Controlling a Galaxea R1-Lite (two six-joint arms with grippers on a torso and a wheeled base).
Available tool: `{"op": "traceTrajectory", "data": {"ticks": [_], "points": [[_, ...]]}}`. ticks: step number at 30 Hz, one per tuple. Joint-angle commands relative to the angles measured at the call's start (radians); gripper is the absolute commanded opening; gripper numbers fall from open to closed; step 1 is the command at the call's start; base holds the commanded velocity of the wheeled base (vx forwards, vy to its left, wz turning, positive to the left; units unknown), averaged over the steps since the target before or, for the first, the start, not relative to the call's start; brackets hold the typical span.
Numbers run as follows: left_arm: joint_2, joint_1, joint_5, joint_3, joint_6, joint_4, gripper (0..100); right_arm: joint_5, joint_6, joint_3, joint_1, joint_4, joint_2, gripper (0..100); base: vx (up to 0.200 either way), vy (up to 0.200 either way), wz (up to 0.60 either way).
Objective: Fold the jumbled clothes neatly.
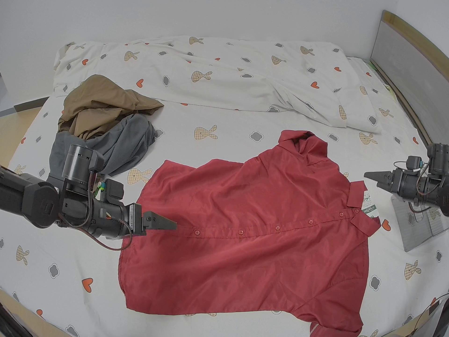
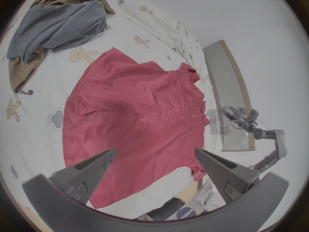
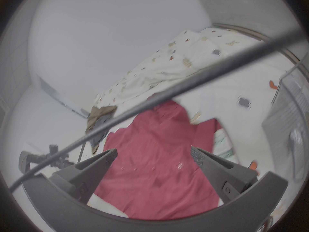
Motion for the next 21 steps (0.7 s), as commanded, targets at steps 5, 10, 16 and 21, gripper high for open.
{"op": "traceTrajectory", "data": {"ticks": [5,10,16,21], "points": [[-0.036,-0.315,0.532,0.080,0.046,0.002,100,-0.286,-0.041,0.321,0.436,0.164,-0.326,100,0.000,0.000,0.00],[-0.025,-0.358,0.604,0.099,0.074,0.007,100,-0.921,-0.065,0.333,0.703,0.193,-0.251,100,0.000,0.000,0.00],[-0.005,-0.401,0.606,0.220,0.137,-0.004,100,-1.010,-0.065,0.430,0.932,0.199,-0.240,100,0.000,0.000,0.00],[-0.045,-0.424,0.609,0.329,0.201,-0.062,100,-1.033,-0.058,0.514,1.079,0.191,-0.197,100,0.000,0.000,0.00]]}}
